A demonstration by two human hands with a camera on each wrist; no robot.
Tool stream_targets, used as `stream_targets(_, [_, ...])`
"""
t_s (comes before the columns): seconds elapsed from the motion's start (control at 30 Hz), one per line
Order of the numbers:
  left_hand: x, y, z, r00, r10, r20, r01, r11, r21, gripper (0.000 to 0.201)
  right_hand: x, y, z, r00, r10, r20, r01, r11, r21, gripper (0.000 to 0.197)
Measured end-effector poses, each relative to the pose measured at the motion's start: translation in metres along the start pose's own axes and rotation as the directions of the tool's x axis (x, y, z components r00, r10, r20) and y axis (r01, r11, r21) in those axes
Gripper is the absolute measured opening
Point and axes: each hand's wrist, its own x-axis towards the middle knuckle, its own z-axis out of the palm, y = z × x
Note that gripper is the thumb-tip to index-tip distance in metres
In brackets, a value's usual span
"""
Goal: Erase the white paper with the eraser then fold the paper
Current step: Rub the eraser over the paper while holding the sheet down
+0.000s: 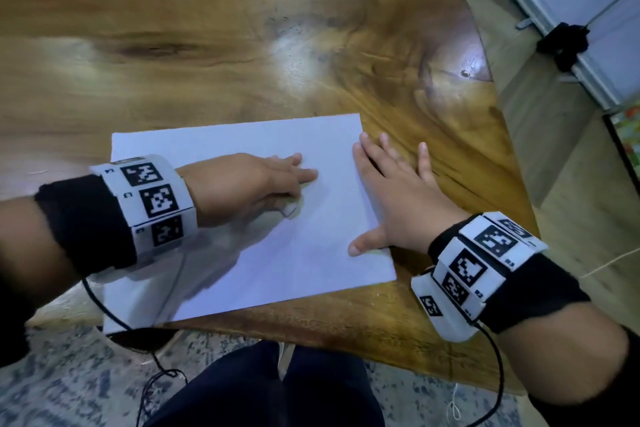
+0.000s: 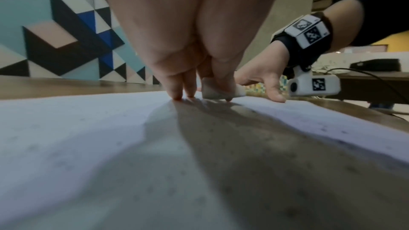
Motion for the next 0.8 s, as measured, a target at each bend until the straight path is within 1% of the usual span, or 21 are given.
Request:
stream_targets(0.03, [0.003, 0.000, 0.000, 0.999, 0.031, -0.030, -0.029, 0.999, 0.043, 0.023, 0.000, 0.000, -0.001, 1.000, -0.002, 0.000, 0.002, 1.000, -0.003, 0.136])
stream_targets(0.1, [0.005, -0.003, 0.001, 0.997, 0.062, -0.051, -0.058, 0.995, 0.080, 0.015, 0.001, 0.001, -0.003, 1.000, -0.011, 0.000, 0.011, 1.000, -0.004, 0.133])
stream_targets(0.17, [0.006, -0.003, 0.000, 0.996, 0.040, -0.084, -0.037, 0.998, 0.048, 0.010, 0.002, 0.002, -0.006, 1.000, -0.019, 0.002, 0.019, 1.000, -0.003, 0.132])
stream_targets(0.27, [-0.001, -0.004, 0.001, 0.993, 0.008, -0.115, -0.006, 1.000, 0.021, 0.010, 0.007, 0.003, -0.010, 0.999, -0.041, 0.004, 0.041, 0.999, 0.005, 0.132])
stream_targets(0.33, [-0.005, -0.005, 0.001, 0.990, -0.033, -0.140, 0.038, 0.999, 0.032, 0.017, 0.011, 0.003, -0.013, 0.999, -0.053, 0.008, 0.053, 0.999, -0.004, 0.131])
stream_targets(0.43, [-0.002, 0.000, 0.000, 0.969, -0.070, -0.236, 0.078, 0.997, 0.027, 0.015, 0.018, 0.002, -0.020, 0.997, -0.073, 0.002, 0.073, 0.996, -0.043, 0.128])
stream_targets(0.53, [0.006, 0.006, -0.004, 0.949, -0.125, -0.289, 0.147, 0.988, 0.056, 0.013, 0.021, 0.003, -0.027, 0.995, -0.088, -0.037, 0.085, 0.994, -0.064, 0.115])
stream_targets(0.6, [0.013, 0.009, -0.007, 0.937, -0.170, -0.306, 0.202, 0.976, 0.078, 0.011, 0.020, 0.006, -0.030, 0.994, -0.076, -0.075, 0.073, 0.996, -0.044, 0.104])
stream_targets(0.67, [0.020, 0.013, -0.011, 0.913, -0.210, -0.350, 0.261, 0.960, 0.105, 0.014, 0.019, 0.009, -0.029, 0.993, -0.052, -0.104, 0.053, 0.999, 0.000, 0.095])
stream_targets(0.73, [0.028, 0.017, -0.015, 0.903, -0.245, -0.354, 0.318, 0.933, 0.165, 0.022, 0.018, 0.010, -0.026, 0.994, -0.041, -0.100, 0.046, 0.998, 0.051, 0.094])
stream_targets(0.8, [0.030, 0.021, -0.016, 0.899, -0.273, -0.342, 0.350, 0.918, 0.188, 0.026, 0.018, 0.009, -0.020, 0.996, -0.042, -0.077, 0.047, 0.997, 0.066, 0.099])
